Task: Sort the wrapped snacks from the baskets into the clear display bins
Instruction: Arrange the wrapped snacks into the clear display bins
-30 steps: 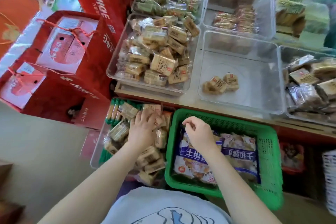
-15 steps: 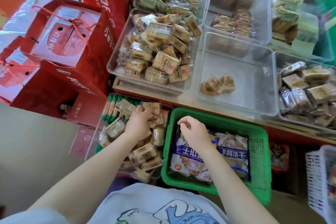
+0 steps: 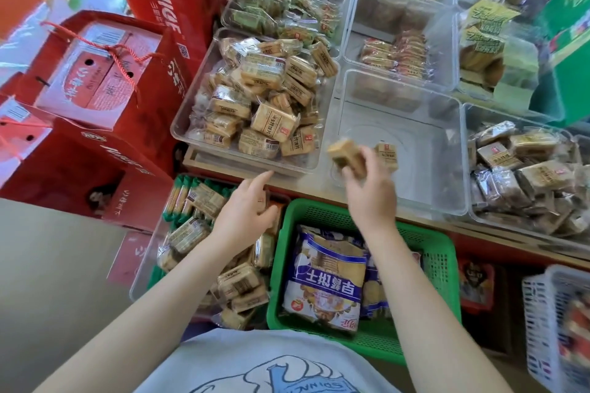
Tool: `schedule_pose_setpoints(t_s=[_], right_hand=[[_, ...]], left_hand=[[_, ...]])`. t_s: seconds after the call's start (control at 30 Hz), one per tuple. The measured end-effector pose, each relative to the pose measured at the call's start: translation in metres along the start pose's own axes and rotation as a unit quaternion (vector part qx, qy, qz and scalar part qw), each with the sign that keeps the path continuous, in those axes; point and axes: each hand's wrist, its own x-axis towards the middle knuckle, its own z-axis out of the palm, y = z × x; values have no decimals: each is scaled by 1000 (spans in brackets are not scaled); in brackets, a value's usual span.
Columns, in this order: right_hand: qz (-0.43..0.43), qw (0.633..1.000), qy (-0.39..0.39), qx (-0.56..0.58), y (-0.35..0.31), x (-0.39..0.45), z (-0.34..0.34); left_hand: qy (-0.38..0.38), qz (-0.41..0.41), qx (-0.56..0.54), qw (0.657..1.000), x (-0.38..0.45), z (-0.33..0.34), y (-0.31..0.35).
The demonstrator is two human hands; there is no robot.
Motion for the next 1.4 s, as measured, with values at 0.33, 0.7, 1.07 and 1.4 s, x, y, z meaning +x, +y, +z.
schedule_pose_setpoints(t_s=[0.33,0.7,1.07,1.4], right_hand=[[206,926,-270,-166,42,64,20],[-105,988,-94,-66,12,-44,35],[-212,945,-192,-162,-20,-65,53],[25,996,10,-84,7,13,25]], left_hand=[[-77,-89,239,964,10,20,-58],[-28,-20,339,940,38,26,-69],[64,194,224,953,-16,-16,-12],[48,-42,114,991,-15,-20,-23]])
